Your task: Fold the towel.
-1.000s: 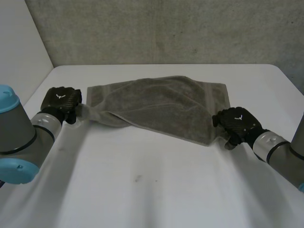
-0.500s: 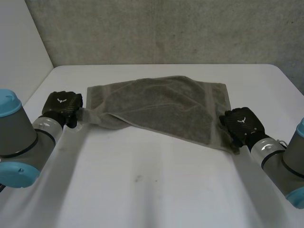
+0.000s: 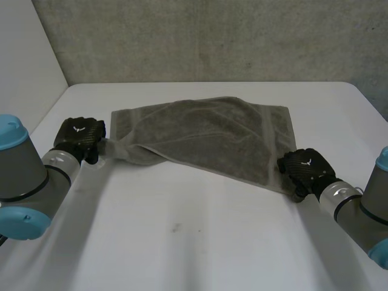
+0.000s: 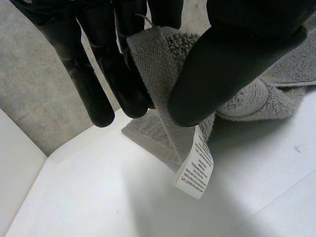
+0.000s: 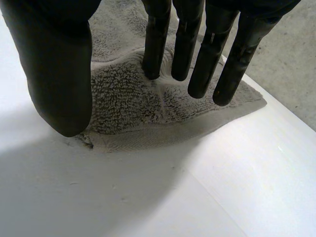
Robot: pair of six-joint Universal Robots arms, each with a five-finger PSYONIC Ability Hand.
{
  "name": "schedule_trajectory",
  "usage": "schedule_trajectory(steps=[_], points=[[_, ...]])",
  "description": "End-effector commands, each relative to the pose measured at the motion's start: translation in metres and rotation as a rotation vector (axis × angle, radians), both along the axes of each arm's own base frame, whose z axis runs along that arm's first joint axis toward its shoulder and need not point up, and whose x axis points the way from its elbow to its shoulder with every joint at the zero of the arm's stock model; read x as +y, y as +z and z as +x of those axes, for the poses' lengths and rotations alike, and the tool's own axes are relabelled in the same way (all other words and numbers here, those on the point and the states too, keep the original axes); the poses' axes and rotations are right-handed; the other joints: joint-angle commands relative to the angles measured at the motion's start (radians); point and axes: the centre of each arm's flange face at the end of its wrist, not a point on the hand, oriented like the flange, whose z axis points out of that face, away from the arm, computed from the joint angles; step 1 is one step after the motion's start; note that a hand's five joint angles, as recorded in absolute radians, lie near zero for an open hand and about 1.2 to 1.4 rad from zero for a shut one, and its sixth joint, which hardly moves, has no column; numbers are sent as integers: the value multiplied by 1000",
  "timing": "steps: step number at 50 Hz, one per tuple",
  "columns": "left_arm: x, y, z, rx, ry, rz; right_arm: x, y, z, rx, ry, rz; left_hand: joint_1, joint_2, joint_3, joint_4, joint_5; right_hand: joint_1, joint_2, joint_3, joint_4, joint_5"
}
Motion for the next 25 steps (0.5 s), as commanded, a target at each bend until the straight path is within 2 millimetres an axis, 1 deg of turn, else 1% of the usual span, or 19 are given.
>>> schedule_trajectory(steps=[1, 9, 14, 15, 17, 25], points=[[-1, -1, 0, 0, 0, 0, -7, -5, 2, -6, 0, 1, 201, 178, 179, 177, 193, 61, 75, 65, 67, 57], [-1, -1, -1, 0, -2, 0, -16, -5, 3, -9, -2, -12, 201, 178, 179, 177, 193, 149, 163, 153, 155, 145], [-2, -1, 0, 2, 0, -7, -22, -4, 3, -10, -14, -26, 201, 178, 179, 177, 193, 319, 333, 323, 325, 315], [-2, -1, 0, 3, 0, -12, -22, -4, 3, -10, -14, -26, 201, 178, 179, 177, 193, 320, 334, 324, 325, 315], [-2, 0, 0, 3, 0, -13, -25, -1, 2, -8, -29, -38, 201, 178, 179, 177, 193, 416, 430, 420, 422, 412], [-3, -1, -1, 0, -1, -14, -32, 6, 2, -33, -46, -58, 201, 178, 179, 177, 193, 431, 445, 435, 437, 427]])
